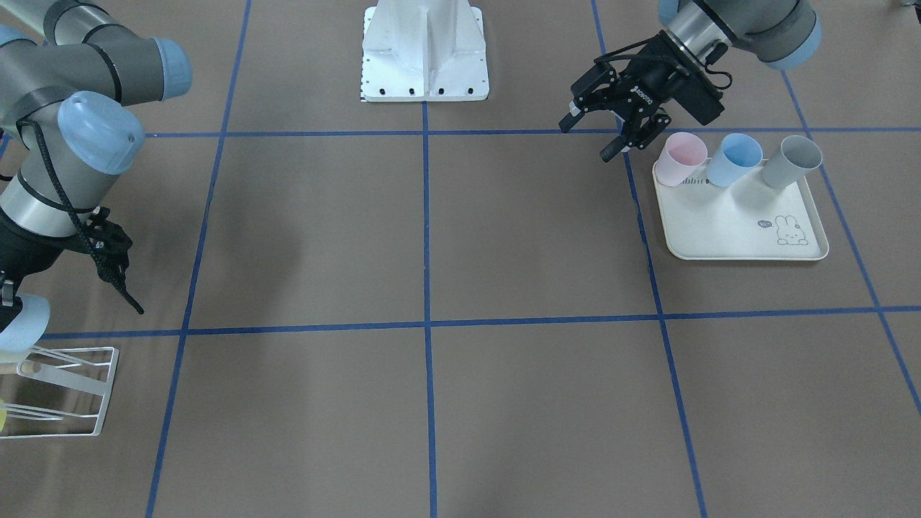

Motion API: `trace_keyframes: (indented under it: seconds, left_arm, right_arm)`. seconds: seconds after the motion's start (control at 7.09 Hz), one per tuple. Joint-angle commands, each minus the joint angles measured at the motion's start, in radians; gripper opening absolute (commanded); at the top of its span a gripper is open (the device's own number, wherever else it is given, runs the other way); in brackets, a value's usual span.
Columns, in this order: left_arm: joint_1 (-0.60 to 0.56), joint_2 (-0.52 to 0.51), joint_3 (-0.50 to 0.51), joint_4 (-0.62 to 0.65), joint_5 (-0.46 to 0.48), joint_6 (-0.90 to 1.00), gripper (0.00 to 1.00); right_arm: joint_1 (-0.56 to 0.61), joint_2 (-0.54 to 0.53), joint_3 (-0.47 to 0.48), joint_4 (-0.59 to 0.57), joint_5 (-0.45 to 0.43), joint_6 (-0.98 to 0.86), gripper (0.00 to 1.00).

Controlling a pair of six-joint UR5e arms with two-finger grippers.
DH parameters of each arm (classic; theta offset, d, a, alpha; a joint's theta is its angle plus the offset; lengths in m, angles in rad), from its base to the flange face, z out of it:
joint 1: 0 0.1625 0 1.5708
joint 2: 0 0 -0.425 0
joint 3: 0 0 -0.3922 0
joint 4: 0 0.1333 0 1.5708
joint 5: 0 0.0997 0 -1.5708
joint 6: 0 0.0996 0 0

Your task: Transfer IKEA cup to right arm and place on rack

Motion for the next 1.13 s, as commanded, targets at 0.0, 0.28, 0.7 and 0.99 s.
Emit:
trace_keyframes:
  seconds: [0.0, 0.28, 0.7, 0.99]
  left_arm:
    - [0.0, 0.0, -0.001, -0.001, -0.001, 0.0, 1.0]
    - [0.0, 0.0, -0.003, -0.001, -0.001, 0.0, 1.0]
    - [0.0, 0.012, -0.022, -0.001, 0.001, 0.0, 1.0]
    - [-0.002, 0.013, -0.021, 0.001, -0.001, 0.003, 1.0]
  right_arm:
    - [-0.003, 0.0, -0.014, 0.0, 0.0, 0.0, 0.36]
    - [-0.003, 0.002, -0.014, 0.0, 0.002, 0.002, 0.51]
    - [-0.003, 0.003, -0.012, 0.037, 0.003, 0.012, 0.98]
    - [-0.002, 0.014, 0.011, 0.04, 0.011, 0.015, 0.98]
